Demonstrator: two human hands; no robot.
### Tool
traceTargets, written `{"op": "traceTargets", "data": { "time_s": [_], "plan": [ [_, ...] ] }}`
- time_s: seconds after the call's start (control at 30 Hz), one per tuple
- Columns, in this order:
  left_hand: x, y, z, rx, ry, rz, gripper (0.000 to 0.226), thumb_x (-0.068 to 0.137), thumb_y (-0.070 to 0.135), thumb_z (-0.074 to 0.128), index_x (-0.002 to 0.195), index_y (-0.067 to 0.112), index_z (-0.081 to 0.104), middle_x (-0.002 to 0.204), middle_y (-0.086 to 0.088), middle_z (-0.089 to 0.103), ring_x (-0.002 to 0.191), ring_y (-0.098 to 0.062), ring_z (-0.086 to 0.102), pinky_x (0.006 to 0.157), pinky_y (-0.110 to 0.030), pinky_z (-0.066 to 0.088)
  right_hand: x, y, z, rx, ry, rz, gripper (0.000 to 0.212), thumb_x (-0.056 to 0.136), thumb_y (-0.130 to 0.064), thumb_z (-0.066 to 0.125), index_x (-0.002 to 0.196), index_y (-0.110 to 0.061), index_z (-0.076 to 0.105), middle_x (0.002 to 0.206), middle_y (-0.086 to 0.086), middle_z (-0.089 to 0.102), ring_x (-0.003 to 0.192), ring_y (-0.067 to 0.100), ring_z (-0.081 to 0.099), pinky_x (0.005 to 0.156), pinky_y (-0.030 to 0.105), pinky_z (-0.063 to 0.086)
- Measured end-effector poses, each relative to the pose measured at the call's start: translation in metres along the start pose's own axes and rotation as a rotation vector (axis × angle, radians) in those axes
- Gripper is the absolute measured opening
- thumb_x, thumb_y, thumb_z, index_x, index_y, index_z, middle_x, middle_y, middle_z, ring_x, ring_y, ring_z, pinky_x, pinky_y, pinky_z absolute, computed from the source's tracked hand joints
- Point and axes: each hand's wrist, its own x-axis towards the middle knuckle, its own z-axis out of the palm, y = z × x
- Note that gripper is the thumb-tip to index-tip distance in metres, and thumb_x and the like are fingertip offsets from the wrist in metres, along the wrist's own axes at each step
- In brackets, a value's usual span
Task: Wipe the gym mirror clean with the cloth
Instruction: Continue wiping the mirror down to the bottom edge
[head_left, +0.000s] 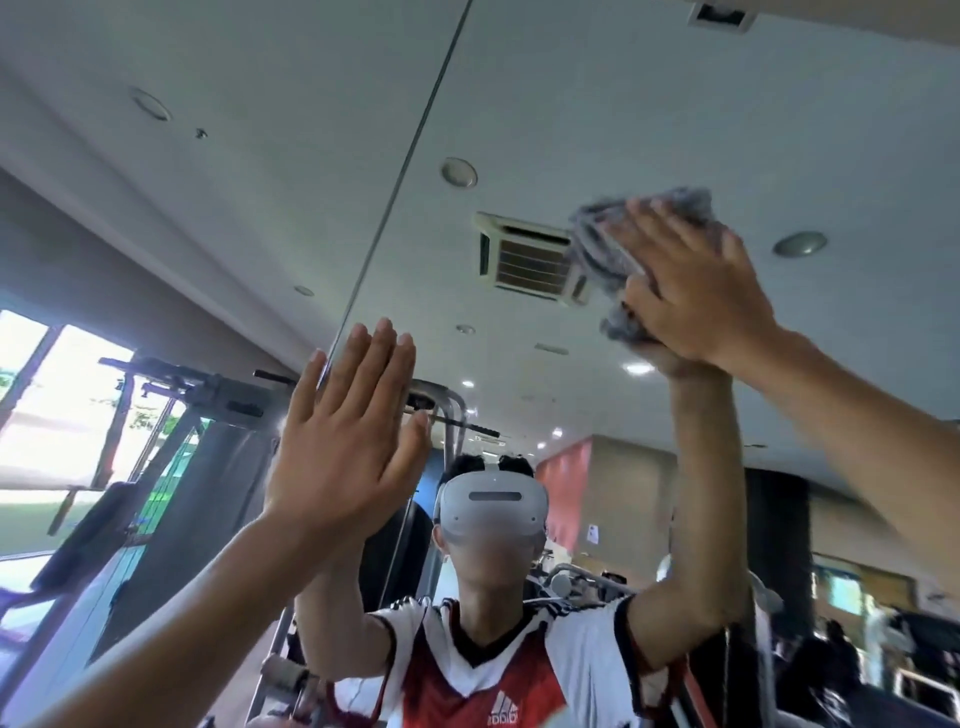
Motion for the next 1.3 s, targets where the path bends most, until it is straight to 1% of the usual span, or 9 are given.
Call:
{"op": "traceTargets", "data": {
  "time_s": [0.1, 0.33, 0.57, 0.7, 0.8, 0.9, 1.03, 1.23, 1.3],
  "plan": [
    [-0.001, -0.003, 0.002, 0.003, 0.009, 0.016, 0.065, 0.101, 0.044, 0.014, 0.159, 0.016, 0.016, 0.168, -0.001, 0.007, 0.155, -0.013, -0.002, 0.125, -0.045, 0.003, 0.011, -0.071, 0.009, -0.001, 0.075, 0.232, 0.069, 0.092, -0.046, 0.009, 0.157, -0.027, 0.023, 0.165, 0.003, 0.017, 0.153, 0.021, 0.012, 0.12, 0.056, 0.011],
    [-0.033, -0.005, -0.002, 0.055, -0.019, 0.028, 0.065, 0.101, 0.036, 0.014, 0.159, 0.007, 0.016, 0.167, -0.009, 0.009, 0.156, -0.018, 0.003, 0.125, -0.047, 0.003, -0.12, -0.092, 0.006, -0.003, -0.154, -0.742, 0.061, 0.091, -0.049, 0.037, 0.151, -0.039, 0.033, 0.162, -0.005, 0.025, 0.145, 0.02, 0.034, 0.12, 0.052, 0.012],
    [-0.081, -0.011, 0.0, 0.081, -0.045, 0.078, 0.066, 0.104, 0.042, 0.007, 0.159, 0.008, 0.018, 0.168, -0.011, 0.012, 0.155, -0.025, 0.01, 0.121, -0.057, 0.015, -0.091, -0.118, 0.016, 0.038, 0.062, 0.084, 0.059, 0.099, -0.045, 0.019, 0.156, -0.031, 0.021, 0.164, 0.004, 0.02, 0.152, 0.024, 0.018, 0.12, 0.059, 0.01],
    [-0.09, -0.013, -0.004, 0.062, -0.035, 0.104, 0.062, 0.104, 0.037, 0.012, 0.158, 0.007, 0.022, 0.166, -0.012, 0.017, 0.155, -0.026, 0.014, 0.121, -0.058, 0.017, -0.197, -0.173, 0.021, 0.021, -0.102, -0.467, 0.064, 0.097, -0.052, 0.033, 0.157, -0.033, 0.023, 0.165, 0.001, 0.016, 0.152, 0.028, 0.013, 0.121, 0.058, 0.006],
    [-0.117, -0.013, -0.007, 0.058, -0.045, 0.113, 0.061, 0.104, 0.037, 0.014, 0.158, 0.008, 0.021, 0.167, -0.012, 0.016, 0.155, -0.028, 0.014, 0.123, -0.054, 0.01, -0.226, -0.117, 0.009, -0.057, -0.212, -0.909, 0.07, 0.09, -0.058, 0.048, 0.154, -0.038, 0.029, 0.163, -0.005, 0.023, 0.15, 0.021, 0.021, 0.12, 0.057, 0.01],
    [-0.14, -0.004, -0.007, 0.047, -0.038, 0.051, 0.062, 0.101, 0.033, 0.024, 0.158, 0.007, 0.024, 0.167, -0.013, 0.017, 0.154, -0.03, 0.015, 0.123, -0.056, 0.011, -0.18, -0.061, 0.004, -0.082, -0.141, -0.537, 0.067, 0.091, -0.049, 0.041, 0.155, -0.037, 0.026, 0.163, -0.003, 0.024, 0.149, 0.024, 0.024, 0.119, 0.056, 0.011],
    [-0.151, -0.002, -0.005, 0.036, -0.076, 0.023, 0.061, 0.104, 0.036, 0.019, 0.159, 0.009, 0.021, 0.167, -0.011, 0.015, 0.155, -0.028, 0.013, 0.121, -0.06, 0.014, -0.153, -0.116, 0.008, 0.002, 0.017, 0.018, 0.061, 0.098, -0.042, 0.028, 0.156, -0.029, 0.019, 0.164, 0.005, 0.02, 0.152, 0.026, 0.018, 0.117, 0.061, 0.016],
    [-0.169, -0.005, -0.005, 0.048, -0.078, 0.022, 0.06, 0.105, 0.035, 0.018, 0.159, 0.009, 0.023, 0.167, -0.013, 0.017, 0.155, -0.029, 0.013, 0.124, -0.054, 0.007, -0.306, -0.204, 0.016, 0.07, -0.226, -0.778, 0.071, 0.084, -0.048, 0.051, 0.152, -0.034, 0.037, 0.161, -0.005, 0.029, 0.148, 0.017, 0.028, 0.121, 0.059, 0.004],
    [-0.193, -0.001, -0.006, 0.059, -0.076, 0.002, 0.059, 0.105, 0.034, 0.019, 0.158, 0.008, 0.024, 0.165, -0.016, 0.02, 0.154, -0.03, 0.014, 0.124, -0.053, 0.006, -0.317, -0.179, 0.015, 0.075, -0.242, -0.856, 0.073, 0.082, -0.052, 0.055, 0.151, -0.038, 0.038, 0.161, -0.008, 0.028, 0.147, 0.015, 0.03, 0.121, 0.059, 0.003]
  ]
}}
